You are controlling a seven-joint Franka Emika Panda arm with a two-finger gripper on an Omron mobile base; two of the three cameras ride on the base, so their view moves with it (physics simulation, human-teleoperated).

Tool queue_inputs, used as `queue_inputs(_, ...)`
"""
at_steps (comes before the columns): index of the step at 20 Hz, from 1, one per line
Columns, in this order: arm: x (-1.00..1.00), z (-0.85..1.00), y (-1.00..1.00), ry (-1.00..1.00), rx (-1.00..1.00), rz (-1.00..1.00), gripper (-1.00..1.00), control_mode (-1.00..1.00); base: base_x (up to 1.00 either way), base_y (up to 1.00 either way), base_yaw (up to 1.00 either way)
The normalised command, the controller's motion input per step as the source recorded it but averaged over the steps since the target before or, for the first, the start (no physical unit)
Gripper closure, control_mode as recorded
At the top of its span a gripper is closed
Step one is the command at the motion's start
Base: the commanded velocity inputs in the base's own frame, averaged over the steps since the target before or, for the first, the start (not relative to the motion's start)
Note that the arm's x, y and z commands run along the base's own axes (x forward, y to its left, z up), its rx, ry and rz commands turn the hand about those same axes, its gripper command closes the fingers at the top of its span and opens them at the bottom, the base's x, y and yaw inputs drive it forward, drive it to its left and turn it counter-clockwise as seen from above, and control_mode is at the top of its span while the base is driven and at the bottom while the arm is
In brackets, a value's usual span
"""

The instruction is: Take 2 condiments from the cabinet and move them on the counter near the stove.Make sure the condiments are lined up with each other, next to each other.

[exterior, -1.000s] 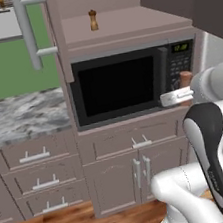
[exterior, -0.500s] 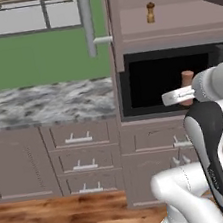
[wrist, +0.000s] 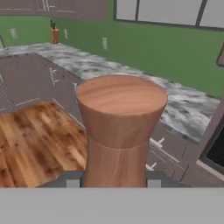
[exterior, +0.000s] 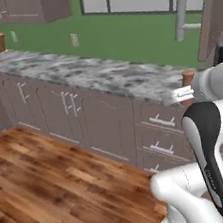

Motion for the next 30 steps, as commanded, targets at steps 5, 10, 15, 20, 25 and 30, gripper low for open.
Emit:
queue_inputs(5,0.00,0.00,0.00,0.00,0.00,0.00,1.00,1.00,-0.43,0.08,1.00)
queue_inputs(10,0.00,0.00,0.00,0.00,0.00,0.00,1.00,1.00,-0.64,0.13,0.90)
queue_inputs(15,0.00,0.00,0.00,0.00,0.00,0.00,1.00,1.00,-0.07,-0.03,0.67)
queue_inputs(20,0.00,0.00,0.00,0.00,0.00,0.00,1.00,1.00,0.00,-0.34,0.29)
queue_inputs(25,0.00,0.00,0.00,0.00,0.00,0.00,1.00,1.00,0.07,-0.50,0.11)
queue_inputs(30,0.00,0.00,0.00,0.00,0.00,0.00,1.00,1.00,0.20,-0.51,0.08)
